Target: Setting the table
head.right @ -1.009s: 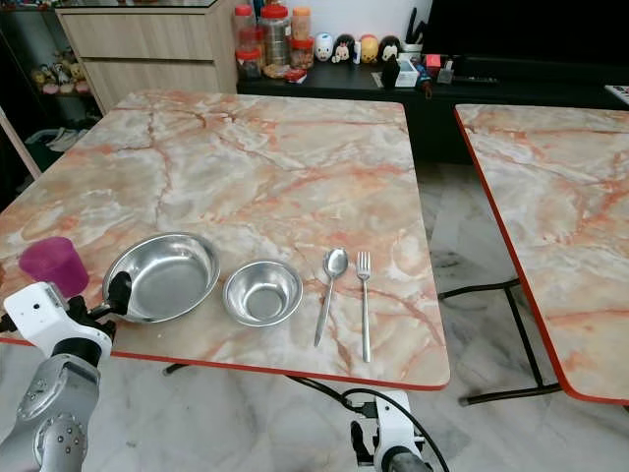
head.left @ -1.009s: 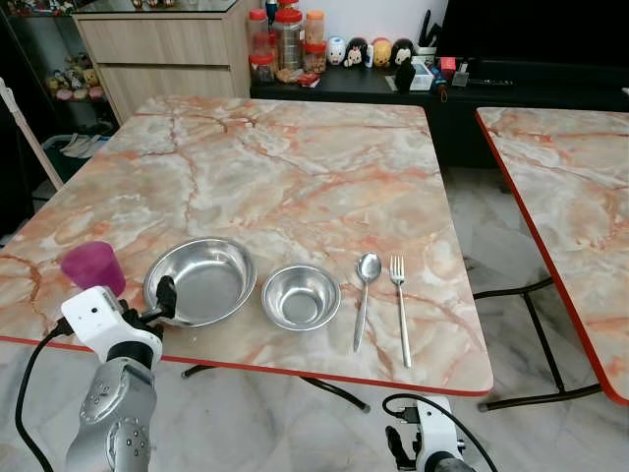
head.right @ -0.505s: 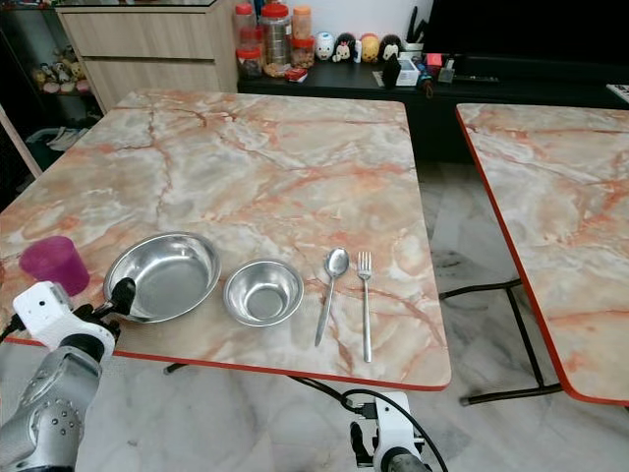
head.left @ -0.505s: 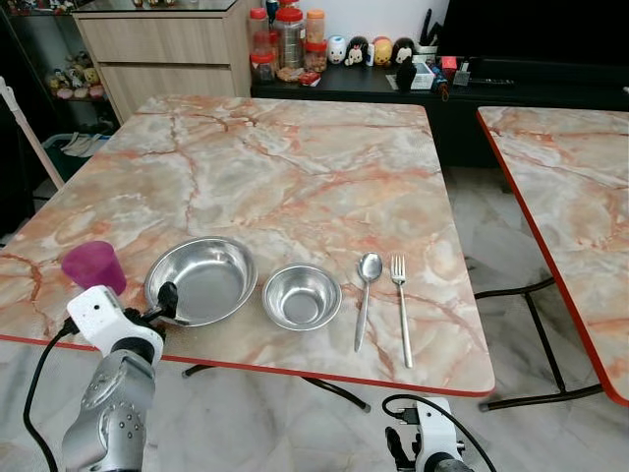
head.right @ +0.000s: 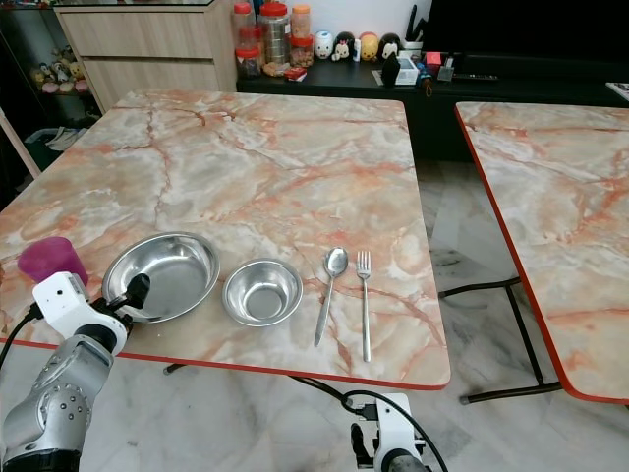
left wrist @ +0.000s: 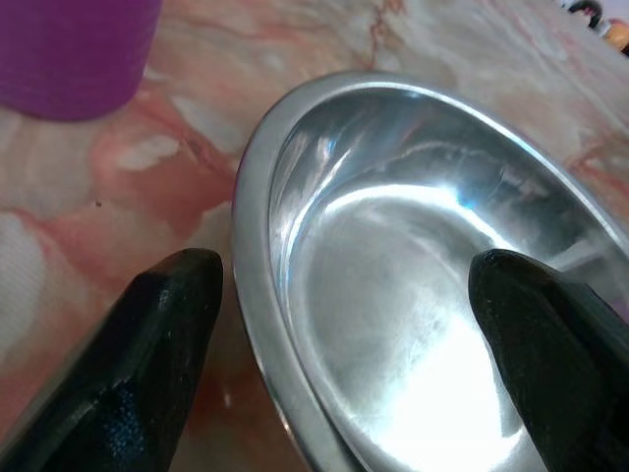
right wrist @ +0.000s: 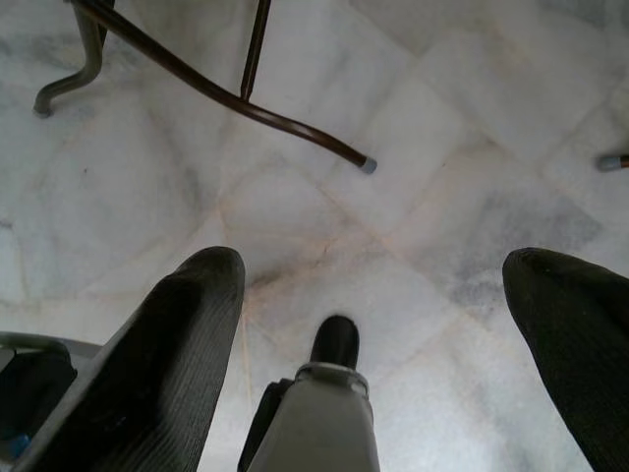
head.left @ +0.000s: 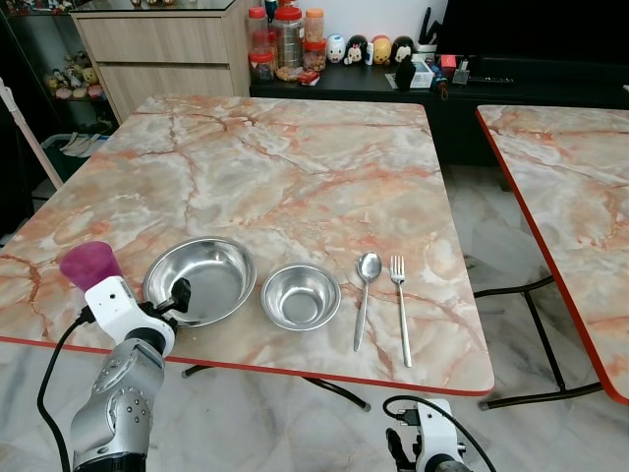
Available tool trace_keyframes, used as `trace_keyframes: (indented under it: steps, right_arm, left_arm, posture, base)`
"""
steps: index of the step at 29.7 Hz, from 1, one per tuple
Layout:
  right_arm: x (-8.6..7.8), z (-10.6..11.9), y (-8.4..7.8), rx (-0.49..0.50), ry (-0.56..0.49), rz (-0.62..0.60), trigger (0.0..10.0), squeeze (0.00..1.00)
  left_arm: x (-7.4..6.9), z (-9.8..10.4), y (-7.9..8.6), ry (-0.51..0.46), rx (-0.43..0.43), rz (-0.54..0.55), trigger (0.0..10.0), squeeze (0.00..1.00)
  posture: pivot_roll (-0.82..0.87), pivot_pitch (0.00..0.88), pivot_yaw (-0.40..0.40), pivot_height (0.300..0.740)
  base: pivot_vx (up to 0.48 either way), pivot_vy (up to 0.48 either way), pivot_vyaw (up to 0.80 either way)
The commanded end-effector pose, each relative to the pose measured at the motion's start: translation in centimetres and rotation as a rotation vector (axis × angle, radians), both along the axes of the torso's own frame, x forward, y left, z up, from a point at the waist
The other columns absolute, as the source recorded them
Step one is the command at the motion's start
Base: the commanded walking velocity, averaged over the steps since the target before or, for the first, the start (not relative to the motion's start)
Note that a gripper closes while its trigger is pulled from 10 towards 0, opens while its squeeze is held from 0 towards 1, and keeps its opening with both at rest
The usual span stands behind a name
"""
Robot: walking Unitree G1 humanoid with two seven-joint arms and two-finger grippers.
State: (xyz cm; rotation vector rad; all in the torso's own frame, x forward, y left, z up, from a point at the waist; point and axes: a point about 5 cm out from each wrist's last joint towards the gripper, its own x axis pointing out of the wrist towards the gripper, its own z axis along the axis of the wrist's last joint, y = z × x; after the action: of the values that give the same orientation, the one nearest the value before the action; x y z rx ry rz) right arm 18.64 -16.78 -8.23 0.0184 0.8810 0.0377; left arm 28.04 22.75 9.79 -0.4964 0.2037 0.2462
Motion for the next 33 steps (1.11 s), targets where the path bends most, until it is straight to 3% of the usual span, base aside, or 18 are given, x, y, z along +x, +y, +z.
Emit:
trace_keyframes:
  steps: [1, 6, 7, 8, 9, 10, 33]
  right_arm:
    - [-0.28, -0.14, -0.1, 0.004, 0.01, -0.018, 10.0, 0.0]
    - [-0.32, -0.16, -0.07, 0.005, 0.01, -0.019, 10.0, 0.0]
    - [-0.33, -0.16, -0.06, 0.006, 0.01, -0.019, 10.0, 0.0]
    - [-0.34, -0.16, -0.06, 0.006, 0.01, -0.018, 10.0, 0.0]
    - [-0.34, -0.17, -0.06, 0.006, 0.01, -0.018, 10.0, 0.0]
    - [-0.35, -0.17, -0.06, 0.006, 0.011, -0.019, 10.0, 0.0]
    - [-0.29, -0.16, -0.06, 0.006, 0.014, -0.015, 10.0, 0.0]
  left_arm:
    - [0.23, 0.01, -0.13, 0.029, 0.023, -0.01, 10.0, 0.0]
    - [0.37, -0.14, -0.43, 0.039, 0.002, -0.027, 10.0, 0.0]
    - [0.41, -0.16, -0.47, 0.04, 0.003, -0.029, 8.2, 0.0]
    - [0.45, -0.21, -0.5, 0.044, 0.007, -0.032, 4.5, 0.0]
    - [0.47, -0.24, -0.53, 0.047, 0.009, -0.035, 4.5, 0.0]
    - [0.51, -0.23, -0.57, 0.046, 0.008, -0.037, 0.0, 0.0]
    - [0.44, -0.4, -0.26, 0.053, -0.003, -0.014, 0.0, 0.0]
  posture:
    - [0.08, 0.073, 0.016, 0.74]
    - [0.08, 0.074, 0.017, 0.74]
    - [0.08, 0.073, 0.018, 0.74]
    - [0.08, 0.073, 0.018, 0.74]
    - [0.08, 0.073, 0.018, 0.74]
    - [0.08, 0.074, 0.018, 0.74]
    - [0.08, 0.071, 0.015, 0.74]
  base:
    - [0.0, 0.0, 0.0]
    - [0.0, 0.0, 0.0]
    - [0.0, 0.0, 0.0]
    - [0.0, 0.0, 0.0]
    - [0.0, 0.0, 0.0]
    - [0.0, 0.0, 0.0]
    - [0.0, 0.0, 0.0]
